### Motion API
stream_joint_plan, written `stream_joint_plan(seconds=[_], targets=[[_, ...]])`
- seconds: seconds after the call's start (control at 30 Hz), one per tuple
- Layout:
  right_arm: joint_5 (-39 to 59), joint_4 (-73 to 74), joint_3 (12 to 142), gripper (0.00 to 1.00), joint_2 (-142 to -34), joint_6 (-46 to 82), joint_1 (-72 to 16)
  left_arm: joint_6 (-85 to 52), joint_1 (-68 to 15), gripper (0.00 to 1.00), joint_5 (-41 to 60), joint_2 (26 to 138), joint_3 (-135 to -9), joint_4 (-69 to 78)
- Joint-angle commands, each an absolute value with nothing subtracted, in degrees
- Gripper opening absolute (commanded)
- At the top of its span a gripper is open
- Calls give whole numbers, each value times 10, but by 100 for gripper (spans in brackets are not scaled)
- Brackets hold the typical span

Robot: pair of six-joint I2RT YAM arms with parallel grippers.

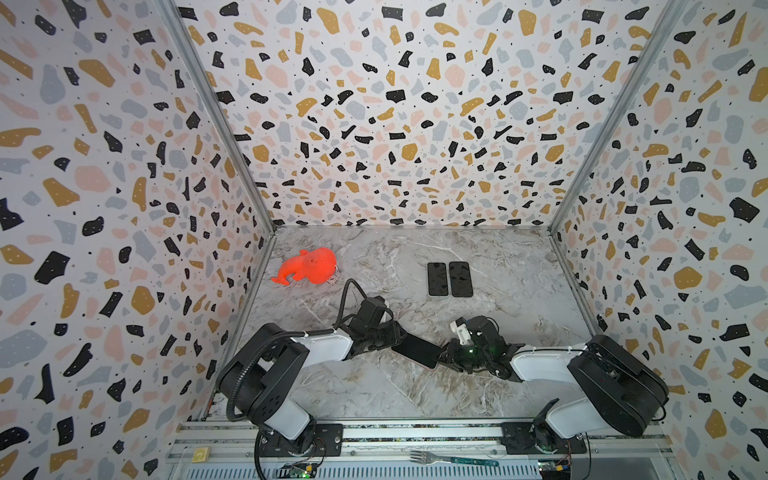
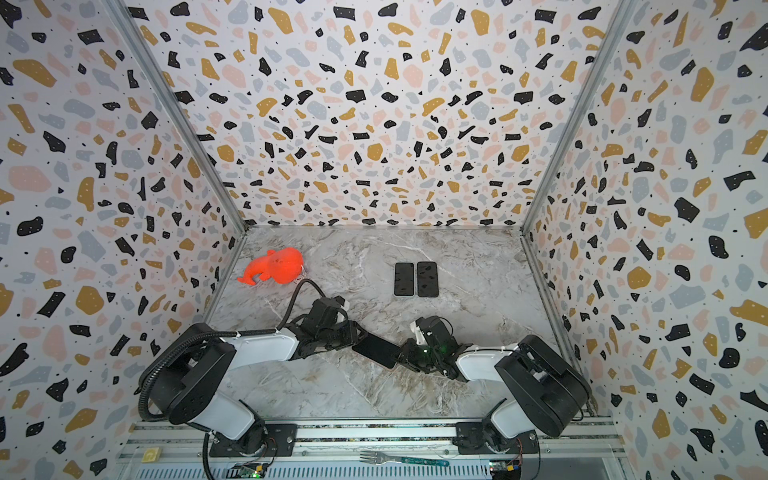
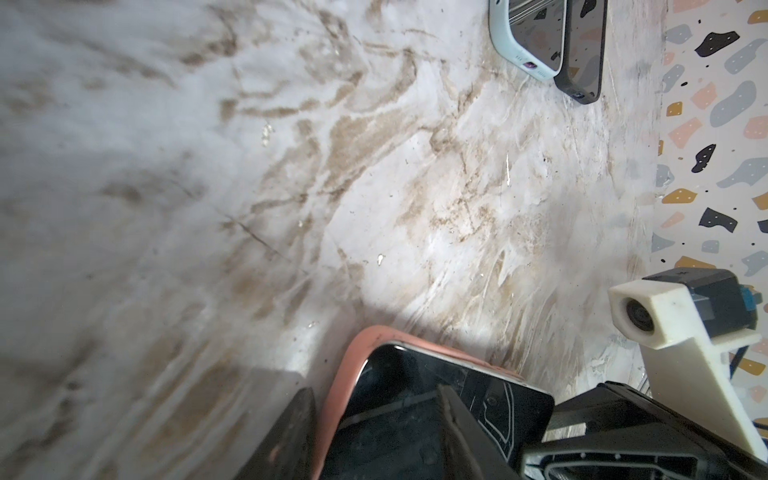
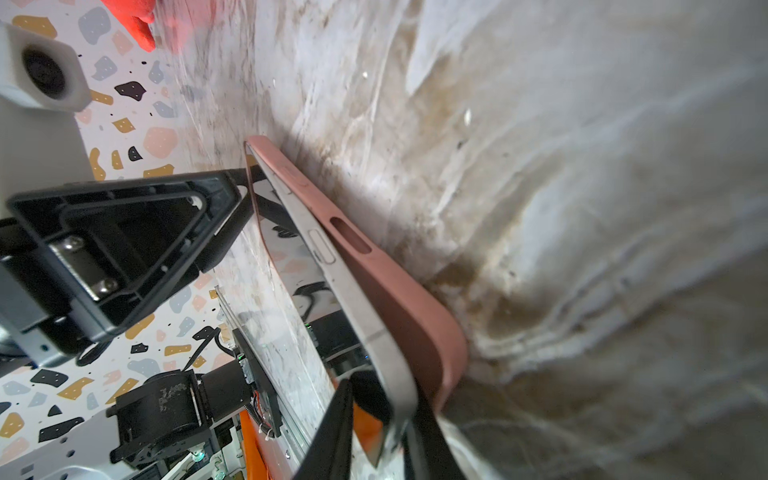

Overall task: Put the phone into the phone case
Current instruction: 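Press the phone flat down into the pink case with the right gripper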

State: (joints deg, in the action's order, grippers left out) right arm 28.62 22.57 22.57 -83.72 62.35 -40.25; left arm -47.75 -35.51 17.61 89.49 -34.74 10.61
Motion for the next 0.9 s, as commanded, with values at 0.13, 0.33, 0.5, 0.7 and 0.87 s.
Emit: stream_joint_plan(seconds=[0.13,0.33,0.5,0.7,0.87], targets=[[258,102,263,39,-771,560,-418,-471,-367,46,245,905,-349,98],[245,54,272,46,-734,543,-418,-462,-361,46,238,889,-354,80],[236,34,273,48,-722,539,-418,-457,-357,46,234,885,-355,69],[222,1,284,50,-717,521,-418,-450,-357,46,226,884,-359,59],[220,-13,281,50,-699,521,-418,-447,-354,46,221,882,-359,52]])
